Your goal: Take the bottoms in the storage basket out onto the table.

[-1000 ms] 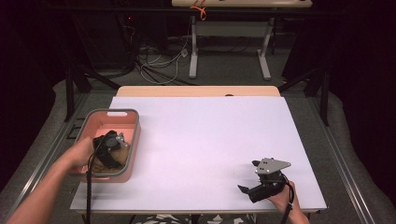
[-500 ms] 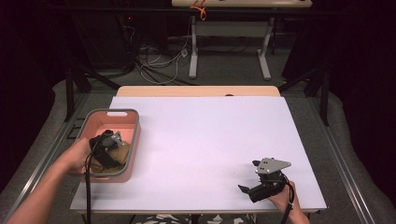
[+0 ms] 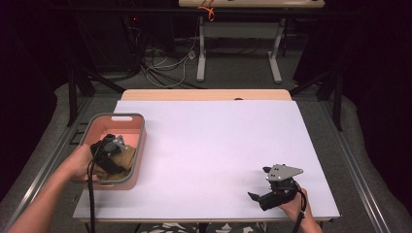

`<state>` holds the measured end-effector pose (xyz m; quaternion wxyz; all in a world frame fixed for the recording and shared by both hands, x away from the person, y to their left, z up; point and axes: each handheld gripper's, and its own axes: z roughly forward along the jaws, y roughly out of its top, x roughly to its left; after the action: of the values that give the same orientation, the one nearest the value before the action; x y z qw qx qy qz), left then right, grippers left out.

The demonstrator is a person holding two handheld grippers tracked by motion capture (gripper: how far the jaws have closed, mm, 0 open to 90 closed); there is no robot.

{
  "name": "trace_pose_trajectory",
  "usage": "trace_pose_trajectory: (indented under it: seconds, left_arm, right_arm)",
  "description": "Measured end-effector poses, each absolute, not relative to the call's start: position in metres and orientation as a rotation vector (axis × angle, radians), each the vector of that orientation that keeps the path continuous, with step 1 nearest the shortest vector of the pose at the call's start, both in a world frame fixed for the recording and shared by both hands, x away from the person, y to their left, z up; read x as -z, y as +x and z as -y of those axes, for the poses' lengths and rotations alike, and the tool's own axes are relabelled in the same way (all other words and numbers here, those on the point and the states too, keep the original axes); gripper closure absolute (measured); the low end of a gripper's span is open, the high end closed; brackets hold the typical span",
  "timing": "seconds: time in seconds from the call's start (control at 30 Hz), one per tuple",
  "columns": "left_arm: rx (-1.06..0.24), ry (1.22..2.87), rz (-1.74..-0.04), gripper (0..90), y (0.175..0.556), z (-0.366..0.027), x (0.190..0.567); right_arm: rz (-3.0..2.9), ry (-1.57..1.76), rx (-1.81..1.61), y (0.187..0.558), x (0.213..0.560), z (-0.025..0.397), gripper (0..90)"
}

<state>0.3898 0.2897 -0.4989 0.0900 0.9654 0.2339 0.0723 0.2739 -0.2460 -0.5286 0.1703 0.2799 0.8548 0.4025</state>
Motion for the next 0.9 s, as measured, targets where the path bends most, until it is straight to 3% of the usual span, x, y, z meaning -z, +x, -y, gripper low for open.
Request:
trace_pose_trajectory:
  seconds: [0.9]
  left_arm:
    - [-0.29, 2.692, -0.845, 32.8, 0.379, -0.295, 0.48]
  right_arm:
    - [-2.428, 0.794, -1.145, 0.274, 0.529, 0.247, 0.0]
